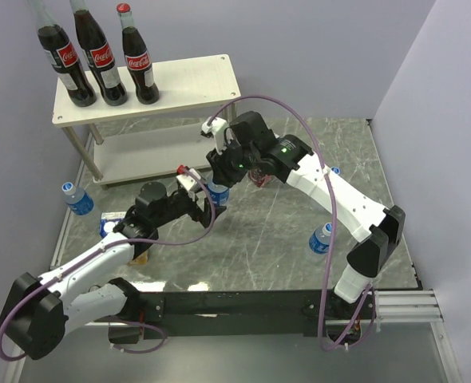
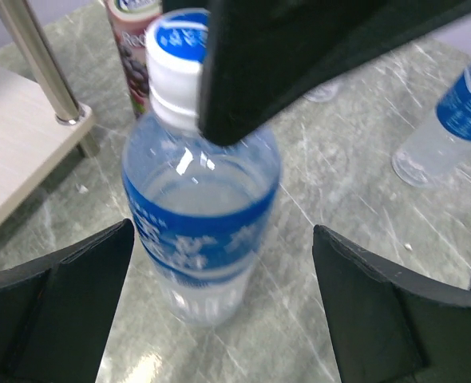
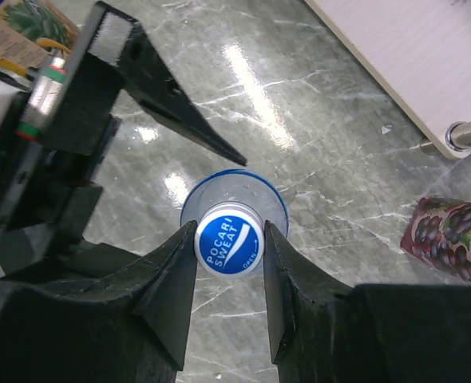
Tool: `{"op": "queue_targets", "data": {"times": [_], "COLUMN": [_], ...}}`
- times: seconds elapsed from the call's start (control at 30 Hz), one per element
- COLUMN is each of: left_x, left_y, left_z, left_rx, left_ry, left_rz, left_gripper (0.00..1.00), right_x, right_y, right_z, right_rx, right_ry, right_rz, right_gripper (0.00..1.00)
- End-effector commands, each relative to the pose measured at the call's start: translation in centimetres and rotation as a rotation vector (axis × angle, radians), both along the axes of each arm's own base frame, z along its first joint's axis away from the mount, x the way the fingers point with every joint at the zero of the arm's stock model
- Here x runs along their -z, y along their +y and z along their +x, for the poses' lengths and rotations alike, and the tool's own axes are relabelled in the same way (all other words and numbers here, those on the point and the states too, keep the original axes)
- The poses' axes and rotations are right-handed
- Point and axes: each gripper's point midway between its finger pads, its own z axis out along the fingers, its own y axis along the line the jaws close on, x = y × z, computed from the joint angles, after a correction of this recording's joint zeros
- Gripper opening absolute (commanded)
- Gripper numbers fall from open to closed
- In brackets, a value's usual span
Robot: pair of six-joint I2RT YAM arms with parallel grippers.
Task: Place and organize the beverage onto the shelf
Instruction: Pick up the drink from the center of the board.
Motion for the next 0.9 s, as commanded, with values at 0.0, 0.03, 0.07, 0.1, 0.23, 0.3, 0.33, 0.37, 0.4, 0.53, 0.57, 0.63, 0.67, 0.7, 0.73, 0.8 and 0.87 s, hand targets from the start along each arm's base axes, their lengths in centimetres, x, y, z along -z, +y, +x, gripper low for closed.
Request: {"op": "queue_targets", "data": {"times": [0.0,0.03,0.07,0.1,0.23,0.3,0.33,0.37,0.4,0.53,0.57,0.63,0.67,0.7,0.73,0.8,0.87], "left_x": [-3.7,-3.7,-3.8,-3.4,-2.9,-3.0,-2.9,-3.1,-2.9,-3.2,-3.1,-3.0,-2.9,-2.8,-2.8,-2.8,-3.0], "left_y": [-0.4,-0.5,-0.5,-0.6,-1.0,-1.2,-1.2,-1.2,-1.4,-1.9,-2.0,-2.3,-2.4,-2.5,-2.6,-2.8,-2.9], "left_z": [2.1,2.2,2.5,2.7,3.1,3.2,3.3,3.4,3.4,3.5,3.5,3.6,3.8,3.8,3.8,3.9,3.9], "left_rx": [-0.063,-0.066,-0.07,-0.075,-0.079,-0.079,-0.086,-0.086,-0.085,-0.071,-0.066,-0.061,-0.062,-0.062,-0.06,-0.054,-0.05], "left_ry": [-0.114,-0.113,-0.137,-0.132,-0.126,-0.124,-0.123,-0.127,-0.121,-0.121,-0.117,-0.106,-0.099,-0.093,-0.09,-0.086,-0.086], "left_rz": [-0.035,-0.033,-0.011,0.0,0.019,0.021,0.025,0.025,0.029,0.028,0.028,0.028,0.031,0.032,0.031,0.03,0.023], "left_gripper": [0.99,0.99,1.0,1.0,0.96,0.94,0.93,0.92,0.9,0.86,0.84,0.76,0.73,0.68,0.64,0.5,0.35], "right_x": [-7.7,-8.1,-8.0,-8.1,-8.5,-8.5,-8.3,-8.3,-8.3,-8.0,-8.0,-8.0,-8.0,-8.0,-8.0,-7.9,-7.8], "right_y": [-0.3,-0.4,-0.4,-0.5,-0.5,-0.5,-0.5,-0.5,-0.5,-0.4,-0.5,-0.4,-0.4,-0.4,-0.4,-0.4,-0.4], "right_z": [-0.4,-0.5,-0.6,-0.6,-0.7,-0.8,-0.7,-0.7,-0.7,-0.8,-0.8,-0.9,-0.9,-0.9,-0.9,-0.9,-1.0], "right_rx": [-0.003,-0.003,-0.003,-0.002,-0.003,-0.006,-0.005,-0.005,-0.006,-0.009,-0.006,-0.009,-0.009,-0.009,-0.011,-0.011,-0.017], "right_ry": [-0.126,-0.13,-0.128,-0.128,-0.13,-0.127,-0.121,-0.121,-0.119,-0.114,-0.113,-0.114,-0.114,-0.114,-0.113,-0.11,-0.103], "right_rz": [0.182,0.19,0.192,0.194,0.203,0.205,0.202,0.202,0.202,0.198,0.199,0.2,0.2,0.2,0.201,0.201,0.201], "right_gripper": [0.0,0.0,0.0,0.0,0.0,0.0,0.0,0.0,0.0,0.0,0.0,0.0,0.0,0.0,0.0,0.0,0.0]}}
